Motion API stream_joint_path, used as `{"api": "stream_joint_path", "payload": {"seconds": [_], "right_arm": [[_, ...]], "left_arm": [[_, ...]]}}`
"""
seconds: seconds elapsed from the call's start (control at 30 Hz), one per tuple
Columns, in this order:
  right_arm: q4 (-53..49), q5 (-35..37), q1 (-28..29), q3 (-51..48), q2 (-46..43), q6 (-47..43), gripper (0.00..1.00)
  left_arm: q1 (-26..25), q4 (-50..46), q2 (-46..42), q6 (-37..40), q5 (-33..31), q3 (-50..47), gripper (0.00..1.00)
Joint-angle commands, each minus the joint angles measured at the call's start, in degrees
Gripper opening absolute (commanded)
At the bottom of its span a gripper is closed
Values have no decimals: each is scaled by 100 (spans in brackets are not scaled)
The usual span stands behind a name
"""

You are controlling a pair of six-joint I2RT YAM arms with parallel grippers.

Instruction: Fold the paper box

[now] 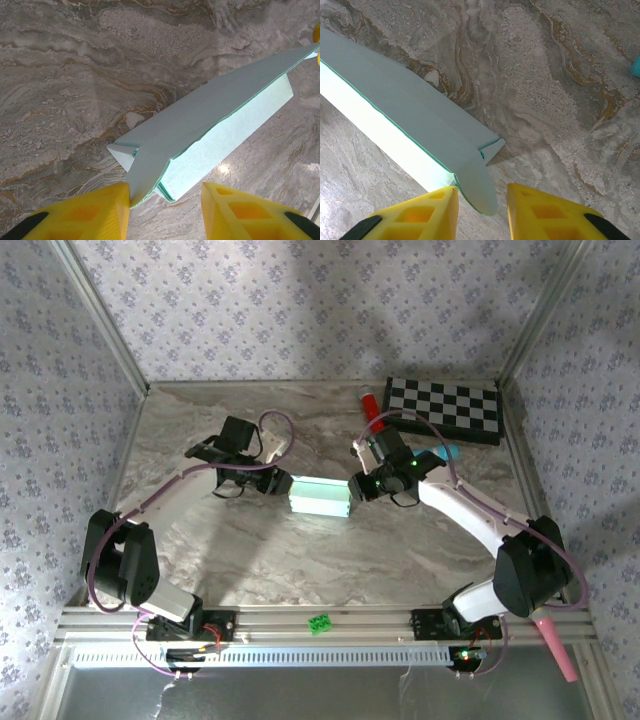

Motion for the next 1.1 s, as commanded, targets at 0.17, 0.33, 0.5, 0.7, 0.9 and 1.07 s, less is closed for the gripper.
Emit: {"api": "stream_joint_path", "payload": {"seconds": [0.17, 0.33, 0.5, 0.7, 0.9, 1.07], "right_arm": [[-148, 104, 29, -105, 49, 86, 30], [-144, 57, 32, -115, 45, 77, 27], [-135, 9, 28, -108, 42, 77, 23], [-87, -48, 22, -93, 61, 111, 21], [-17, -133, 33, -56, 116, 180, 19], [10, -160, 27, -14, 159, 251, 19]], "left_arm": [[10, 40, 42, -125, 152, -21, 37], [-13, -6, 80, -135, 181, -8, 35], [-58, -33, 100, -186, 152, -3, 32], [-118, -53, 98, -249, 129, 4, 28], [-218, -79, 104, -287, 84, 37, 25], [-264, -95, 117, -313, 14, 45, 23]]}}
